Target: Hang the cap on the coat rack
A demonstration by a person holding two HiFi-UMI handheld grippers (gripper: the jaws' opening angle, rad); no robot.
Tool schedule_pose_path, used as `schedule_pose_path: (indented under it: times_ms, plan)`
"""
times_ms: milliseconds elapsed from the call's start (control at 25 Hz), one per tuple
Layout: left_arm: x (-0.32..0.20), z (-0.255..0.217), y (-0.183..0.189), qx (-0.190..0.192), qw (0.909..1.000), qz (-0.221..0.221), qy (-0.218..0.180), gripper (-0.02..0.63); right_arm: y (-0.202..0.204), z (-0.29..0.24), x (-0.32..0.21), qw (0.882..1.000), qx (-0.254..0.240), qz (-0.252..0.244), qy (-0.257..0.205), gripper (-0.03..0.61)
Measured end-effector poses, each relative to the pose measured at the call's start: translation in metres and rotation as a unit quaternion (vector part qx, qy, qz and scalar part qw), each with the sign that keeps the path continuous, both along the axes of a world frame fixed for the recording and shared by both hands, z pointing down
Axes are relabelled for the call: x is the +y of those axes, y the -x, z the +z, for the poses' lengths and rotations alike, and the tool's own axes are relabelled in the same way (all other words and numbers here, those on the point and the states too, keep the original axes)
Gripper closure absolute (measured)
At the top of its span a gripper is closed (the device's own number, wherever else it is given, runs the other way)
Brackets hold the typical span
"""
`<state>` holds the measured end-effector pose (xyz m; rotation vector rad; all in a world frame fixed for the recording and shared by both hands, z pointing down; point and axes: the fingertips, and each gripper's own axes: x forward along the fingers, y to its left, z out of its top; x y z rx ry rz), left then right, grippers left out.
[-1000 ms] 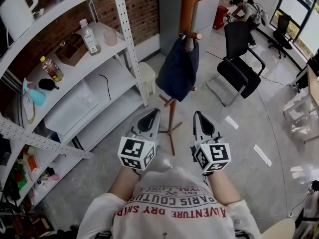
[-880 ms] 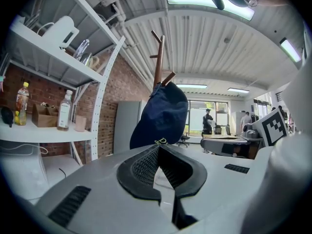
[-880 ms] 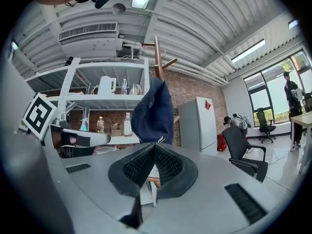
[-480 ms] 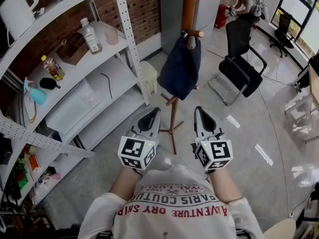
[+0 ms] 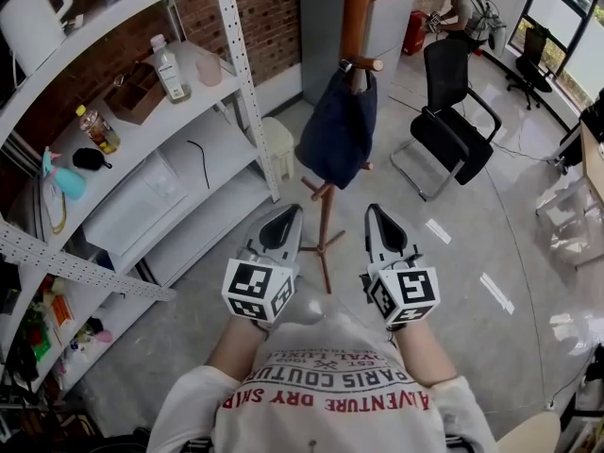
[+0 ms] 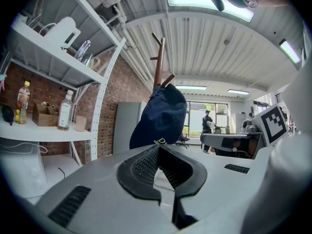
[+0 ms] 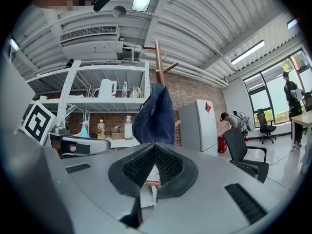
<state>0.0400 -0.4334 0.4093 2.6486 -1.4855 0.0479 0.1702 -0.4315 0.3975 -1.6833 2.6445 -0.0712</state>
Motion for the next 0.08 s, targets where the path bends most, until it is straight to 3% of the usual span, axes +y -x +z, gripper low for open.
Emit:
schedule_pose_path:
  times_ms: [80]
  plan:
    - [0.0010,0.0013,-0.0009,0.001,1.0000,0.000,0.002,0.607,-0.0012,0.0004,0.0014,1.000,-0.002,0.002,0.000,0.565]
